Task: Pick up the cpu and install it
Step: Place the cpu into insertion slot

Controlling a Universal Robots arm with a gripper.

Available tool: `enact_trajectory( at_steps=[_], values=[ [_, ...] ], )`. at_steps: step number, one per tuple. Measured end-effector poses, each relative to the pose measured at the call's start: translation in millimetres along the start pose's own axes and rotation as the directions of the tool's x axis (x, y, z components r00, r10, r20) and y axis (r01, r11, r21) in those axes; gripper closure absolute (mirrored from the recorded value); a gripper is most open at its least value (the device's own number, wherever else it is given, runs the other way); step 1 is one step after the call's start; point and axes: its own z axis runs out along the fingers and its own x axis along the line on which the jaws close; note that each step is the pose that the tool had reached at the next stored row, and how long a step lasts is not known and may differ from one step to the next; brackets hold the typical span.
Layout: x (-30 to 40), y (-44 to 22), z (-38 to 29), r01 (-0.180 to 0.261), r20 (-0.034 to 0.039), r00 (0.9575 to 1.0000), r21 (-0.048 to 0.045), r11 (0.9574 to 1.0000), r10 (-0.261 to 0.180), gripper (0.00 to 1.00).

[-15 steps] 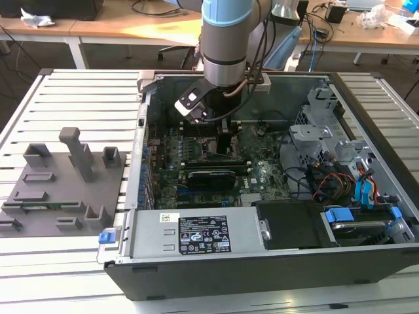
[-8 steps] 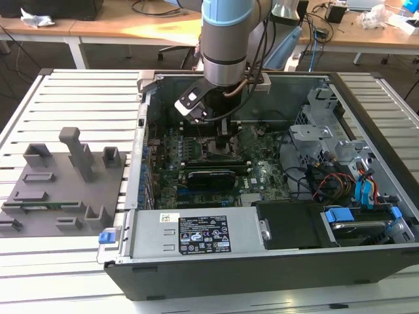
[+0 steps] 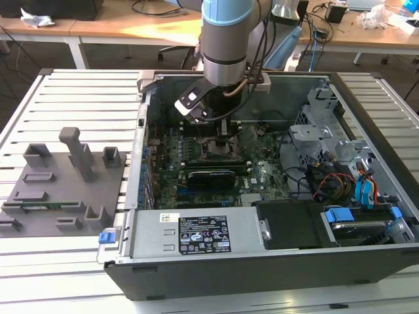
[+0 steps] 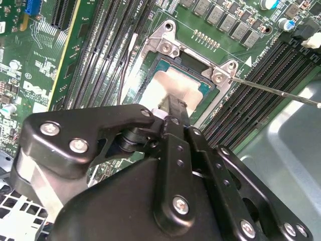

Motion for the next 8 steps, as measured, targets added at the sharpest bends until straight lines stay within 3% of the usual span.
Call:
enact_trajectory(
  at_steps=[8],
  values=[
    [-0.2,-0.7,3.8,0.000,0.0000,1.0000,0.0000,1.0000,0.000,0.89]
  ],
)
